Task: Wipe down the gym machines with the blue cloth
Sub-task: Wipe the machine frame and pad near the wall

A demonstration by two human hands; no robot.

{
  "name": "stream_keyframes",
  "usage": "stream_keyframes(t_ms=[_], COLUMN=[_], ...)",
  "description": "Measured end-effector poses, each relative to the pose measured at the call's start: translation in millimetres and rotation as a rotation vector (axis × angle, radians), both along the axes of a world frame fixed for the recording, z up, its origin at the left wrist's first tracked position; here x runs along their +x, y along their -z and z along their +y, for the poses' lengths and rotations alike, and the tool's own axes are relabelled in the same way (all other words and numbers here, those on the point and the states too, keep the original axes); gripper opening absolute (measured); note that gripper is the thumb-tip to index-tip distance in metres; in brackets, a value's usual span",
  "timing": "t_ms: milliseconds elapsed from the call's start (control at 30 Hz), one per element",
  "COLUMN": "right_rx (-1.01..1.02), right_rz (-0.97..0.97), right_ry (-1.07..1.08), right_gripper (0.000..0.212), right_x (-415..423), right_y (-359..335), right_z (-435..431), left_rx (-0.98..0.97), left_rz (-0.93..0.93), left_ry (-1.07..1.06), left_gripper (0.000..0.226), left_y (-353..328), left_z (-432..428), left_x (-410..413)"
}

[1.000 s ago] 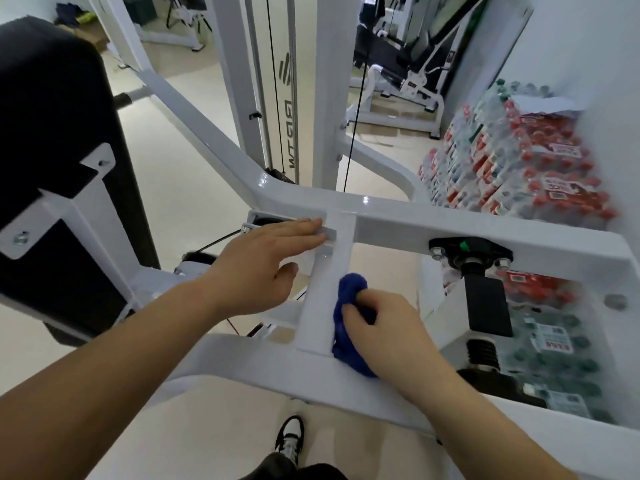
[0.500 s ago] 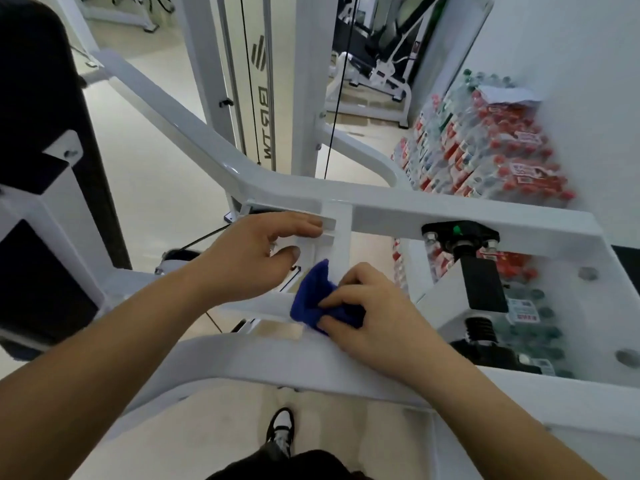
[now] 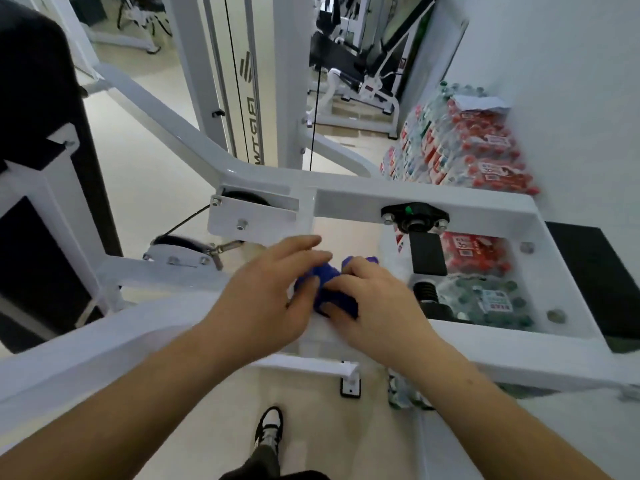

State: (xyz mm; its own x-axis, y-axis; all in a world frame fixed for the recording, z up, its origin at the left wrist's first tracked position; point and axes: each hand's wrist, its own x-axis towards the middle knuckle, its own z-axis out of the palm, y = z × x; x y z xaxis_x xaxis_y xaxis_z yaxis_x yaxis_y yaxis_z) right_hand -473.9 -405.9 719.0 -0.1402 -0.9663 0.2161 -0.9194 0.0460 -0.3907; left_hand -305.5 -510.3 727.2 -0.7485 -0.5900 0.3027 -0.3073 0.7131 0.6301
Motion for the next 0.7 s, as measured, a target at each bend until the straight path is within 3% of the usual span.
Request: stream_keyframes(t_ms=[133, 200, 267, 300, 367, 433, 467, 600, 700], right_rx=[-0.039, -0.110, -0.216, -0.271, -0.274, -0.151, -0.095, -0.127, -0.174], right_rz=[-0.463, -0.587, -0.625, -0.551, -0.214, 0.104, 0.173, 0.083, 0.076], right_ry=[-0.035, -0.036, 0.114, 0.245, 0.525, 0.721, 0.775, 0.823, 0.783], right_gripper=[0.048, 0.056, 0.050, 0.039, 0.016, 0.022, 0.026, 0.039, 0.036], right_x=[0, -16, -43, -59, -94, -125, -137, -151, -154], right_y=[-3, -10, -17, -19, -16, -5, 3, 20, 22], right_z=[44, 69, 90, 100, 126, 156, 169, 201, 207], left_rx=[0.084, -0.025, -0.154, -0.170, -0.122, -0.132, -0.154, -0.283, -0.379], left_rz=[-0.042, -0.095, -0.151, -0.163, -0.168, -0.177, -0.184, -0.135, -0.169], left_ry=[0.114, 0.065, 0.010, -0.032, -0.137, -0.194, -0.185, 0.019, 0.119], left_gripper=[0.055, 0.054, 0.050, 0.049, 0.050, 0.044, 0.042, 0.046, 0.053], left_y=[14, 22, 29, 31, 33, 32, 33, 41, 42], left_z=[57, 68, 77, 82, 93, 109, 120, 150, 141], left_x=[-23, -30, -39, -45, -59, -82, -97, -133, -131])
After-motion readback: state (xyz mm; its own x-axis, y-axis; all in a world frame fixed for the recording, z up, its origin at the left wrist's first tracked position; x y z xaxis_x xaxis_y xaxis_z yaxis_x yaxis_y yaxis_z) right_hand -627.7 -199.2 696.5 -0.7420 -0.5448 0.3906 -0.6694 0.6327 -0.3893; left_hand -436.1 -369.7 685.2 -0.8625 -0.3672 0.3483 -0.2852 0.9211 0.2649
